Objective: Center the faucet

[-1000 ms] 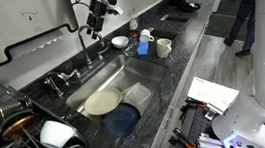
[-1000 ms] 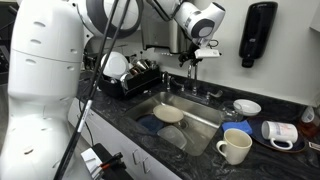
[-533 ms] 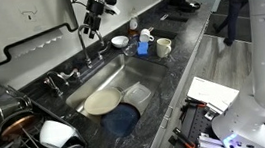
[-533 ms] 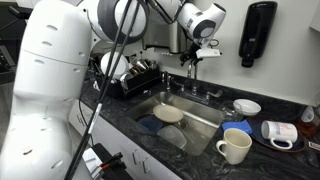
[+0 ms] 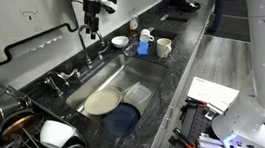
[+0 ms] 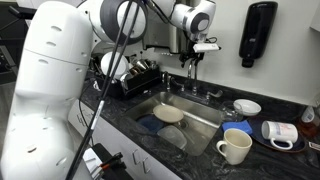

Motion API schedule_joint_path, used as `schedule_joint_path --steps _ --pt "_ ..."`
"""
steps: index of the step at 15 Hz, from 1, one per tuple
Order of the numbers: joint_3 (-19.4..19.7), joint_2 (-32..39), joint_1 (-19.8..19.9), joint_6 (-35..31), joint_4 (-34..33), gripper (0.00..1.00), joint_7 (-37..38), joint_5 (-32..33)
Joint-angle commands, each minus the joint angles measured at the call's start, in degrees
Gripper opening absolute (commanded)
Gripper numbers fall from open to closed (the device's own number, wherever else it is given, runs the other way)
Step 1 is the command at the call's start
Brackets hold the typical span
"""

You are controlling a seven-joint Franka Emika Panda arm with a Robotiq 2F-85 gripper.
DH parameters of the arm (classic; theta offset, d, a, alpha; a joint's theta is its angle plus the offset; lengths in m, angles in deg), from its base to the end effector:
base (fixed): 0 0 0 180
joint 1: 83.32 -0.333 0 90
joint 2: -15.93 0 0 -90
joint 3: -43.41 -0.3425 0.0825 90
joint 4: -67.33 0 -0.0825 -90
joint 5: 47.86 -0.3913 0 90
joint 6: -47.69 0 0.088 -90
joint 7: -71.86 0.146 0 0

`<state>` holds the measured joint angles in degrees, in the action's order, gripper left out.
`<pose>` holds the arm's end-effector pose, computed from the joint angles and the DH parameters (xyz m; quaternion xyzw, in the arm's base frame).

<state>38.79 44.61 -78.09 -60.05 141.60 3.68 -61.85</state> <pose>0.7374 0.0074 0.4537 -0.8431 -0.5185 -0.1119 0.0887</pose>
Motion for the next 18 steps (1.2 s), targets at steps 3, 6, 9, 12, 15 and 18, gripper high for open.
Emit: schedule_joint_path --steps 3,6,9,12,15,18 --pt "0.26 -4.22 -4.46 2.83 3.92 1.0 12.19 10.34" --pt "0.34 -6.79 -4.74 2.79 7.23 1.0 18.53 13.17" --pt "0.38 -10.63 -4.41 2.45 12.32 1.0 23.7 13.91" --pt "0.88 -16.85 -3.94 -0.04 20.14 1.0 29.47 13.71" --pt "0.82 -21.09 -4.1 -0.7 24.9 1.0 32.5 13.49" --pt "0.98 -22.73 -4.65 -3.73 27.49 1.0 33.21 14.52"
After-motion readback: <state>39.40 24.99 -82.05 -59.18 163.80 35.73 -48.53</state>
